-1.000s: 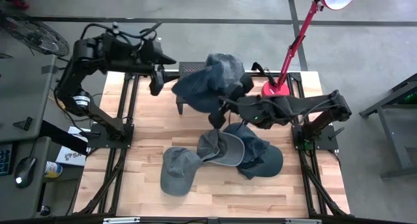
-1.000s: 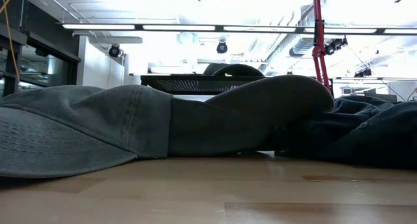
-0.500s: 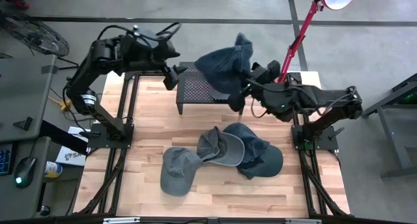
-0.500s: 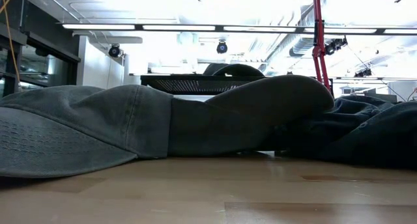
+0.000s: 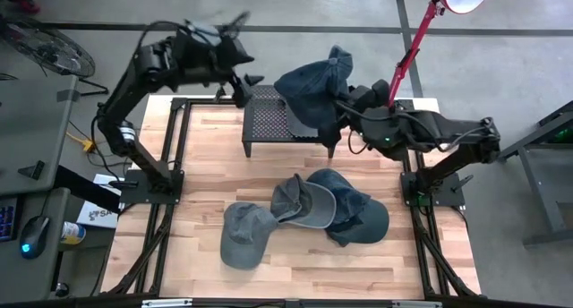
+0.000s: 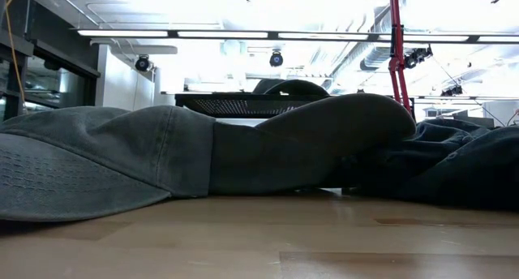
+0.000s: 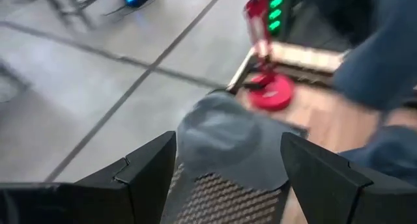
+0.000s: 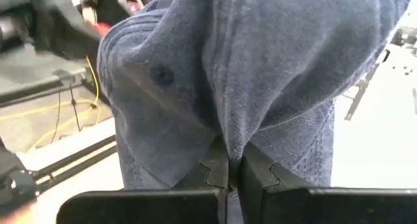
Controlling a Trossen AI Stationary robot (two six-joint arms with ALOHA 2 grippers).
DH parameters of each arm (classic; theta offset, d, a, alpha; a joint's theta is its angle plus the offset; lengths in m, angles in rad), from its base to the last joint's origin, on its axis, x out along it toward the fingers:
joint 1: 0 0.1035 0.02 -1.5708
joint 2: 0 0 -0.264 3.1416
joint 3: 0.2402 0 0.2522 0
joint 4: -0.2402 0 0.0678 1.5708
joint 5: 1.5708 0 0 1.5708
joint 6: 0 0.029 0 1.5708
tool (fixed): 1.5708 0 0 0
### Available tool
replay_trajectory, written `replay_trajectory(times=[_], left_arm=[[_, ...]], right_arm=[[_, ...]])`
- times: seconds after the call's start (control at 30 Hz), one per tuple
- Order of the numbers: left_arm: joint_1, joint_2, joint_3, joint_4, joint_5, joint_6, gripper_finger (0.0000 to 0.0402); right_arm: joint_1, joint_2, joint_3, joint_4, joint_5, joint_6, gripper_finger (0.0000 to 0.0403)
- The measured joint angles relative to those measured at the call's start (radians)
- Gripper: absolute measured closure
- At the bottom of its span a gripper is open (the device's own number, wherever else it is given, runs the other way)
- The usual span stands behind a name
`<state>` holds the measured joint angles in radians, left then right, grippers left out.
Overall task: Pick & Place hat
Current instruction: Put the left blue cap on the shelf
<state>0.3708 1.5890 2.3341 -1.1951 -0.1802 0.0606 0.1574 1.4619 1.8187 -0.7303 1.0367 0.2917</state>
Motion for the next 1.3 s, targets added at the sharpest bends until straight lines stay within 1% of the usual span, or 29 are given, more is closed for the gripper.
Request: replay_trajectory(times=[0.13, 0.3, 0.37, 0.43, 0.63, 0.77, 0.93, 1.03, 1.17, 1.3], left_arm=[[0.123, -0.003, 0.002, 0.022, 0.254, 0.002, 0.0131], [0.239, 0.061, 0.000, -0.005, 0.560, 0.004, 0.0131], [0.272, 0.078, -0.002, -0.012, 0.657, 0.009, 0.0131], [0.294, 0.086, -0.001, -0.008, 0.717, 0.015, 0.0131], [0.338, 0.093, 0.000, -0.021, 0.778, 0.049, 0.0131], [0.364, 0.092, 0.000, -0.039, 0.845, 0.049, 0.0131], [0.359, 0.092, 0.000, -0.042, 0.861, 0.048, 0.0131], [0.326, 0.100, 0.001, -0.042, 0.849, 0.047, 0.0131], [0.309, 0.105, 0.000, -0.053, 0.822, 0.041, 0.0131], [0.281, 0.118, 0.001, -0.065, 0.737, 0.037, 0.0131]], right_arm=[[-0.023, 0.014, 0.000, 0.008, -0.020, 0.003, 0.0402], [-0.063, 0.035, 0.000, 0.017, -0.078, -0.003, 0.0402], [-0.077, 0.053, 0.000, 0.017, -0.100, -0.003, 0.0402], [-0.092, 0.074, 0.000, 0.015, -0.128, -0.002, 0.0402], [-0.114, 0.134, 0.000, 0.012, -0.181, 0.007, 0.0402], [-0.123, 0.156, 0.000, 0.020, -0.221, 0.021, 0.0402], [-0.135, 0.201, 0.000, 0.032, -0.275, 0.019, 0.0402], [-0.146, 0.220, 0.000, 0.059, -0.309, 0.015, 0.0402], [-0.161, 0.235, 0.000, 0.096, -0.343, -0.003, 0.0402], [-0.166, 0.237, 0.000, 0.135, -0.372, -0.028, 0.0402]])
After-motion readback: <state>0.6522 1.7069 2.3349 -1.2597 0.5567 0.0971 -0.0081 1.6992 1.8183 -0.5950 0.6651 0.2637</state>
